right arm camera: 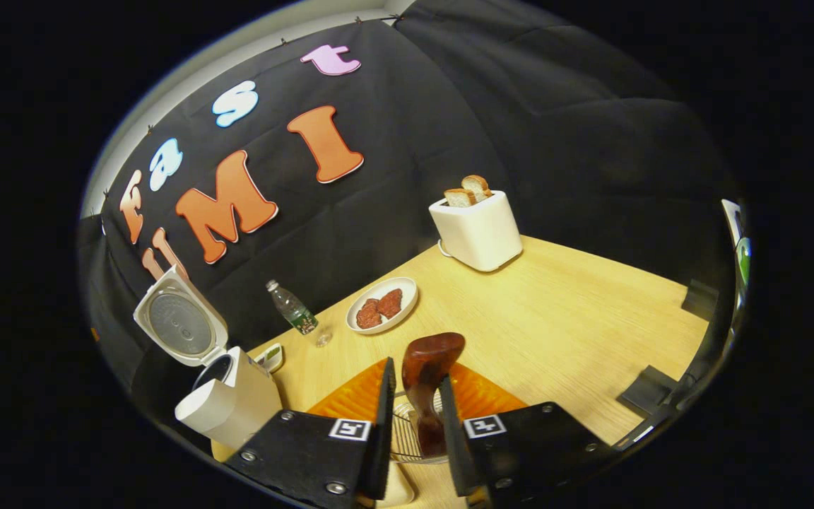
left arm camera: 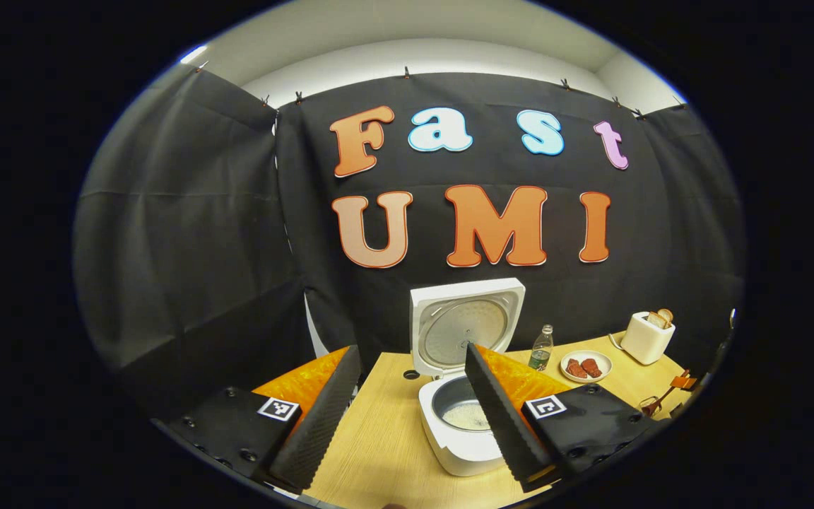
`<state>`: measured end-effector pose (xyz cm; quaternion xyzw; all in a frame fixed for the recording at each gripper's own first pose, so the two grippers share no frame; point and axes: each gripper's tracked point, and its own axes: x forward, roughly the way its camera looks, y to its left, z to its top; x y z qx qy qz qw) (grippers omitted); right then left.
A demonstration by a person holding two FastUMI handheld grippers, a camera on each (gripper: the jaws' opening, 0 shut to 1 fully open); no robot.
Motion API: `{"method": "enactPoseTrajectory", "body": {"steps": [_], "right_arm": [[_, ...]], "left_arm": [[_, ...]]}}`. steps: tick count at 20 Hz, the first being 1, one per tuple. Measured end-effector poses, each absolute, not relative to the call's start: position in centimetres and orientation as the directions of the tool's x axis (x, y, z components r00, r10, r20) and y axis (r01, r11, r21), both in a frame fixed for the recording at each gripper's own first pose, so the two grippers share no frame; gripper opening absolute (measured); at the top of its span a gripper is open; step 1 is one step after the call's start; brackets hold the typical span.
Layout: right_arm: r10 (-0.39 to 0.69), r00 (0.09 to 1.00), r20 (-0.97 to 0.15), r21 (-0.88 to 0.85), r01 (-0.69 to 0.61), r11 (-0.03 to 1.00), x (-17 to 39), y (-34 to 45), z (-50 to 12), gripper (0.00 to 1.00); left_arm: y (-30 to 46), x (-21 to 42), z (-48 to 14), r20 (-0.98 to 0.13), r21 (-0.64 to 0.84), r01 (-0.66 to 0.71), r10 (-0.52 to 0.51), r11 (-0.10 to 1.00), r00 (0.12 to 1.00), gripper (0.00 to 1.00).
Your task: Close the left gripper, press the button to open the rice cooker; take a wooden spoon from the chopstick holder with the right hand, scoop a spoonful of rice and pour it into the rice cooker, then put the wooden spoon back into the chopstick holder.
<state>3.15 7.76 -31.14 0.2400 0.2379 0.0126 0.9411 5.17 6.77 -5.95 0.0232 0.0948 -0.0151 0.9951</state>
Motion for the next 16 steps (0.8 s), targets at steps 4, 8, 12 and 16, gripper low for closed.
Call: {"method": "enactPoseTrajectory", "body": {"steps": [4, 8, 12, 16], "right_arm": [[0.076, 0.865, -0.497, 0.336, 0.110, 0.936, 1.8, 6.2, -31.3, 0.93], [-0.012, 0.870, -0.493, 0.201, 0.128, 0.971, 0.9, 4.4, -28.7, 0.95], [-0.032, 0.892, -0.451, 0.165, 0.119, 0.979, 0.5, 3.3, -26.0, 0.95], [-0.041, 0.901, -0.432, 0.166, 0.125, 0.978, -0.8, 1.8, -24.1, 0.95]], "left_arm": [[5.5, 6.7, -4.9, -0.183, -0.016, 0.064, -0.066, 0.998, 0.981, 0.96], [3.5, 10.4, -1.8, -0.148, -0.038, 0.085, -0.090, 0.996, 0.985, 0.96], [0.8, 14.3, 2.4, -0.115, -0.077, 0.134, -0.143, 0.988, 0.983, 0.95], [-1.9, 18.5, 6.2, -0.082, -0.107, 0.197, -0.206, 0.975, 0.975, 0.96]]}}
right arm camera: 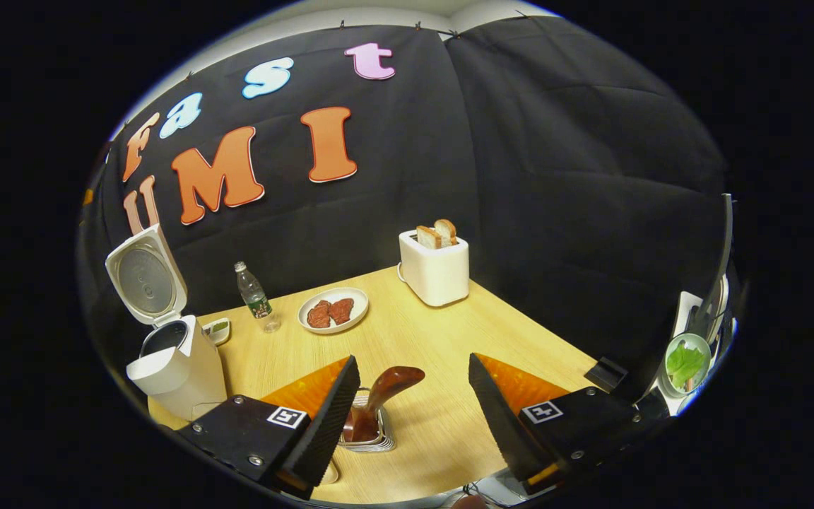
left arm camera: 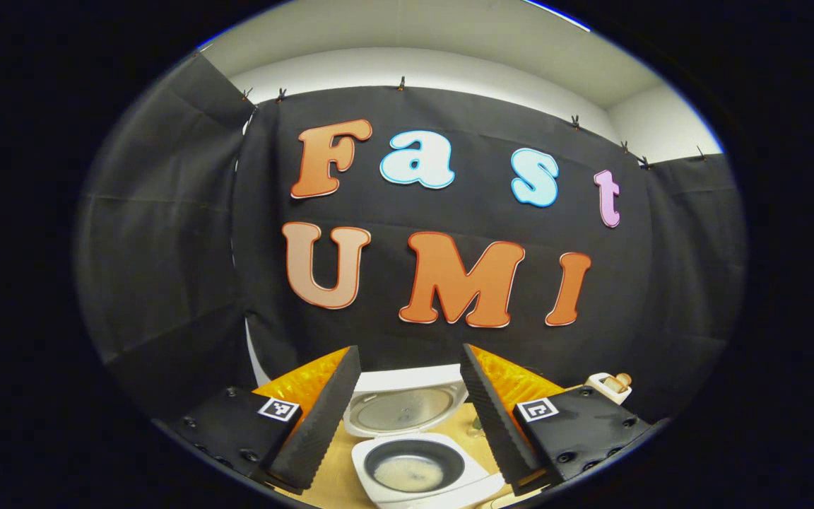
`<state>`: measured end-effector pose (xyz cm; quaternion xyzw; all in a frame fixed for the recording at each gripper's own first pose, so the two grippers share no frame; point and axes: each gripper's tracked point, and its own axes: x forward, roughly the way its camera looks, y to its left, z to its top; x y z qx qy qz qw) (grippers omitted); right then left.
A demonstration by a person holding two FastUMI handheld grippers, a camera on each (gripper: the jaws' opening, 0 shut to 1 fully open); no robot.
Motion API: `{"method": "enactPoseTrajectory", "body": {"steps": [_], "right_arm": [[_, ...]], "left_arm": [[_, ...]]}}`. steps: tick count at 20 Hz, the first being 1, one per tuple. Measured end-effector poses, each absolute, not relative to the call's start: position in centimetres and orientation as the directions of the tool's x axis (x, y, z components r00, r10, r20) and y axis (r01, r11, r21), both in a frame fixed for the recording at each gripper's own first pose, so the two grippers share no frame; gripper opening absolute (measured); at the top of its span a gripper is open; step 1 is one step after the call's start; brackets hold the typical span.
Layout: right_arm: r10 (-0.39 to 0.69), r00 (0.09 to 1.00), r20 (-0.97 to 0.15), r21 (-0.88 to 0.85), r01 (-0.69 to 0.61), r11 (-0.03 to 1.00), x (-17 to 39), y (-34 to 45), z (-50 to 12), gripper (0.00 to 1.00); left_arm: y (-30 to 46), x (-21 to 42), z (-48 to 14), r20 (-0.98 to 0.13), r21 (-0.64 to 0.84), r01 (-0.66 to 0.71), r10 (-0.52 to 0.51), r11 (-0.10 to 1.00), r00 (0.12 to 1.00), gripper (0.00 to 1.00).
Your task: Close the left gripper, press the button to open the rice cooker; take a wooden spoon from the chopstick holder with the right hand, scoop a spoonful of rice and pour it into the rice cooker, then put the wooden spoon back into the chopstick holder.
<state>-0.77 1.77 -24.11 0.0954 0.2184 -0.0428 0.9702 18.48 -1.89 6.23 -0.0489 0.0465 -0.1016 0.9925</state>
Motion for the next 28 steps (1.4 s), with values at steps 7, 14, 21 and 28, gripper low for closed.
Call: {"method": "enactPoseTrajectory", "body": {"steps": [7, 14, 21, 28], "right_arm": [[-0.071, 0.922, -0.381, 0.114, 0.123, 0.986, -1.6, -0.7, -20.2, 0.95], [-0.121, 0.901, -0.417, 0.092, 0.174, 0.980, -3.1, -2.9, -21.8, 0.95], [-0.138, 0.895, -0.424, 0.103, 0.199, 0.975, -3.6, -3.9, -21.8, 0.95], [-0.102, 0.900, -0.425, 0.113, 0.164, 0.980, -2.5, -3.0, -21.4, 0.95]], "left_arm": [[-5.8, 27.1, 7.8, -0.126, -0.064, 0.223, -0.230, 0.973, 0.965, 0.96], [-9.9, 34.8, 0.7, -0.272, -0.062, 0.252, -0.259, 0.966, 0.927, 0.96], [-7.9, 38.5, -6.6, -0.414, -0.038, 0.164, -0.165, 0.986, 0.895, 0.99], [-6.1, 37.6, -11.7, -0.500, -0.030, 0.117, -0.116, 0.993, 0.858, 0.99]]}}
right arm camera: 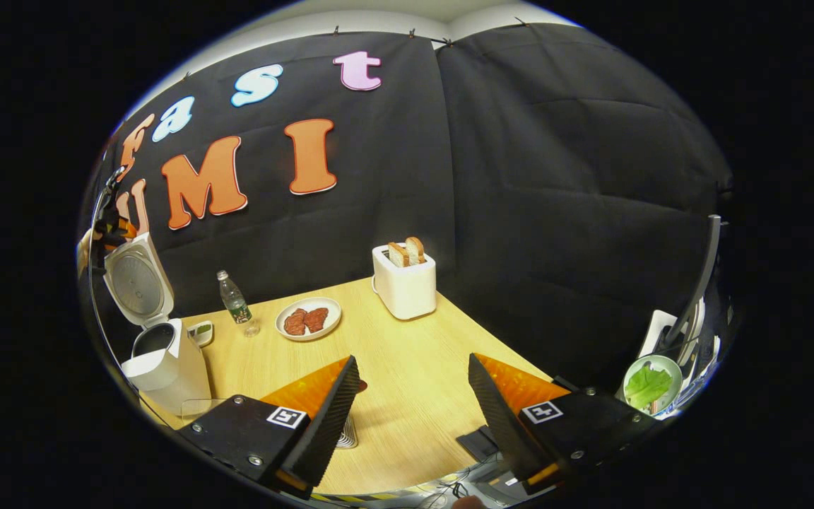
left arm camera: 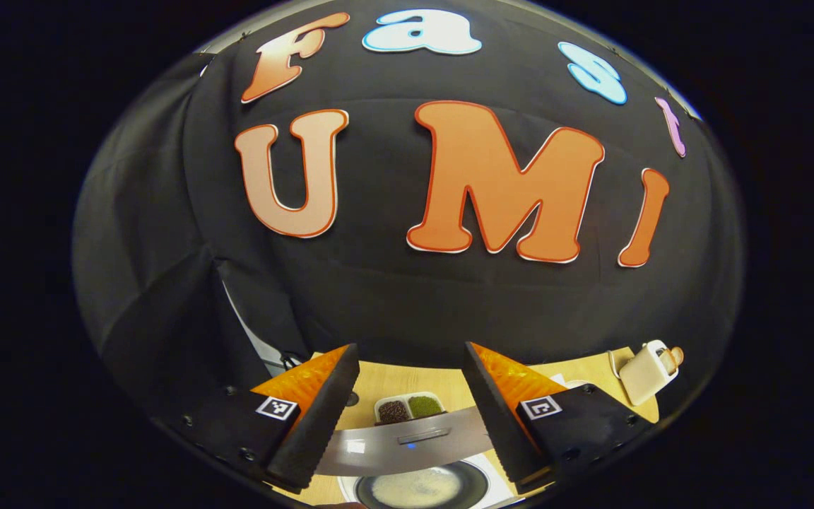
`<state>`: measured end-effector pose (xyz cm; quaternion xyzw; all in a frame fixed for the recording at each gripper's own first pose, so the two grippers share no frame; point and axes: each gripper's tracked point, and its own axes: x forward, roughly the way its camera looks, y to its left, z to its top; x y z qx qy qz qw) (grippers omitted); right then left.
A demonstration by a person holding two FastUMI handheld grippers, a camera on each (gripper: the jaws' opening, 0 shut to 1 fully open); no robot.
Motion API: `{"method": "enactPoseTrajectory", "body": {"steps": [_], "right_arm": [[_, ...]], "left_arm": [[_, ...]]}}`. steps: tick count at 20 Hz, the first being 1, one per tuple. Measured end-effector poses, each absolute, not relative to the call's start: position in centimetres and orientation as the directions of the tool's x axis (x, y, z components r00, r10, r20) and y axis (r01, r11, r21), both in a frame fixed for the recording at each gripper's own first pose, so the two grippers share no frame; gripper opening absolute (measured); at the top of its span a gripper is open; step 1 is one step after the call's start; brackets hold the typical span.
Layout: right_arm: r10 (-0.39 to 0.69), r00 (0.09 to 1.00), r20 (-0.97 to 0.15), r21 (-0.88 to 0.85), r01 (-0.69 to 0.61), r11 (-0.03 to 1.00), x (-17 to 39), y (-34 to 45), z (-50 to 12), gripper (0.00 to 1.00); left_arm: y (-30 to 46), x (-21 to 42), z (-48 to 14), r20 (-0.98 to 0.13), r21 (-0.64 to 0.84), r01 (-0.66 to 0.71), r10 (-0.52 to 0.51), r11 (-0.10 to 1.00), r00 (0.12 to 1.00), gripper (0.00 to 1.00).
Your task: Close the left gripper, press the button to open the rice cooker; take a wooden spoon from the chopstick holder with the right hand, scoop a spoonful of rice and pour it into the rice cooker, then put the wooden spoon back into the chopstick holder.
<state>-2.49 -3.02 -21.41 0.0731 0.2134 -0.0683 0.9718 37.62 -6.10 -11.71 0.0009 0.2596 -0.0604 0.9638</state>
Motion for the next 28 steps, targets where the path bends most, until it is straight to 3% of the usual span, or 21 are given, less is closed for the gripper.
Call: {"method": "enactPoseTrajectory", "body": {"steps": [8, 14, 22, 28], "right_arm": [[-0.058, 0.912, -0.406, 0.112, 0.112, 0.987, -0.5, -2.3, -19.7, 0.95], [0.063, 0.920, -0.386, 0.132, -0.013, 0.991, 1.5, -1.2, -18.8, 0.95], [0.128, 0.918, -0.376, 0.165, -0.069, 0.984, 2.5, -0.7, -18.8, 0.95], [0.136, 0.899, -0.417, 0.154, -0.078, 0.985, 2.1, 0.3, -20.4, 0.95]], "left_arm": [[-6.7, 33.5, -11.5, -0.464, -0.073, 0.122, -0.142, 0.990, 0.874, 0.97], [-7.6, 27.5, -13.3, -0.476, -0.077, 0.113, -0.136, 0.991, 0.869, 0.99], [-8.2, 18.2, -21.7, -0.527, -0.073, 0.063, -0.092, 0.995, 0.845, 1.00], [-7.9, 16.5, -25.4, -0.499, -0.036, 0.034, -0.047, 0.999, 0.865, 0.98]]}}
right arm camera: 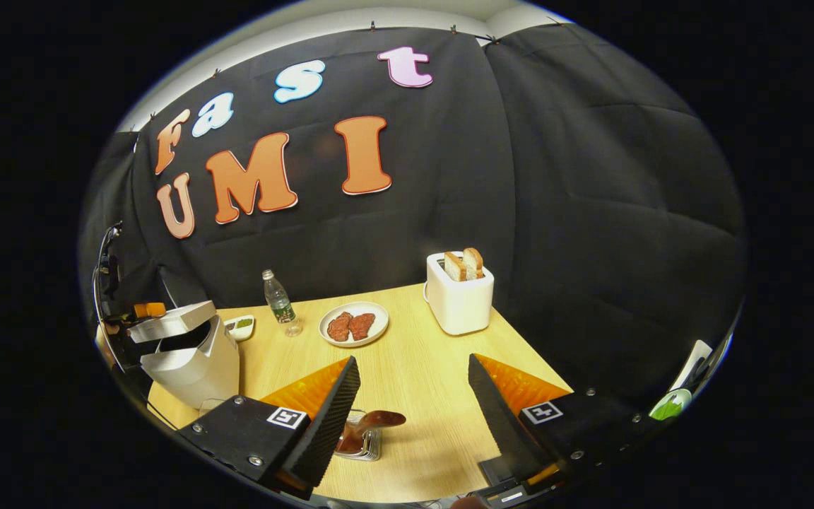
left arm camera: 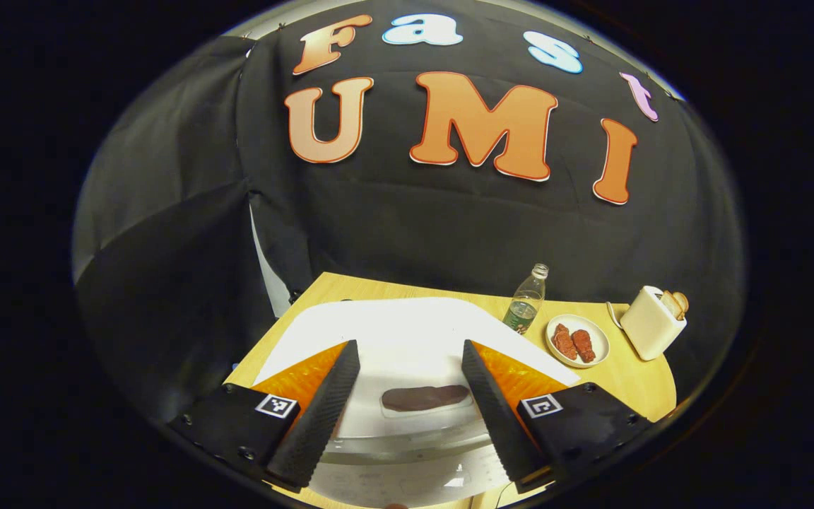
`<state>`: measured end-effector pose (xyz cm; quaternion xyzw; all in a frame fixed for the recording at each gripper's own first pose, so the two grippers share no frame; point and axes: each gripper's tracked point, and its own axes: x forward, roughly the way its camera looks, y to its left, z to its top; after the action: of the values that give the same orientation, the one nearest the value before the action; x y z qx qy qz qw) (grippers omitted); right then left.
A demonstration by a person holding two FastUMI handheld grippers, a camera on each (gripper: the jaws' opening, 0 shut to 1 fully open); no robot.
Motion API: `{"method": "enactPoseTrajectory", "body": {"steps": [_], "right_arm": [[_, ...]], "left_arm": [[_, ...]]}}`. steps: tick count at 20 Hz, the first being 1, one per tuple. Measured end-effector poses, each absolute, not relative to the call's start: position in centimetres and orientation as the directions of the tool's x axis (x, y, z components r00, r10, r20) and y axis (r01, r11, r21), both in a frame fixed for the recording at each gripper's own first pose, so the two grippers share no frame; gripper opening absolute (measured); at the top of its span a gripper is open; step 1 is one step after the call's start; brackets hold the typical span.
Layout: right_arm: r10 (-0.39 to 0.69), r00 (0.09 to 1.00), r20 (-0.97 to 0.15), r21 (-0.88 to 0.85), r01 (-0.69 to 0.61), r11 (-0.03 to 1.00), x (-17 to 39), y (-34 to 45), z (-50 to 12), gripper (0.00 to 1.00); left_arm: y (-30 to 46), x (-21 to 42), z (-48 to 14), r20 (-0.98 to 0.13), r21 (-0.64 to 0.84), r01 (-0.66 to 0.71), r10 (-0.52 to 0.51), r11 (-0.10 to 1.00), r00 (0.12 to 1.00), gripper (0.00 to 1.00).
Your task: Close the left gripper, press the button to open the rice cooker; take a wooden spoon from the chopstick holder with the right hand, scoop a spoonful of rice and pour it into the rice cooker, then put the wooden spoon back into the chopstick holder.
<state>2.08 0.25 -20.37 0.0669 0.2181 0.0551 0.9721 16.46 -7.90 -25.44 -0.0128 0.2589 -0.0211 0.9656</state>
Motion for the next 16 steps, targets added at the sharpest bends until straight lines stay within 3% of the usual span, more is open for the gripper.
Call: {"method": "enactPoseTrajectory", "body": {"steps": [10, 16], "right_arm": [[0.150, 0.877, -0.456, 0.138, -0.097, 0.986, 2.5, 2.9, -21.5, 0.95], [0.159, 0.893, -0.421, 0.114, -0.121, 0.986, 3.6, 3.3, -19.4, 0.95]], "left_arm": [[-7.6, 14.4, -30.8, -0.454, 0.031, -0.058, 0.066, 0.998, 0.889, 0.99], [-7.6, 13.7, -29.1, -0.524, 0.015, 0.007, 0.001, 1.000, 0.851, 0.97]]}}
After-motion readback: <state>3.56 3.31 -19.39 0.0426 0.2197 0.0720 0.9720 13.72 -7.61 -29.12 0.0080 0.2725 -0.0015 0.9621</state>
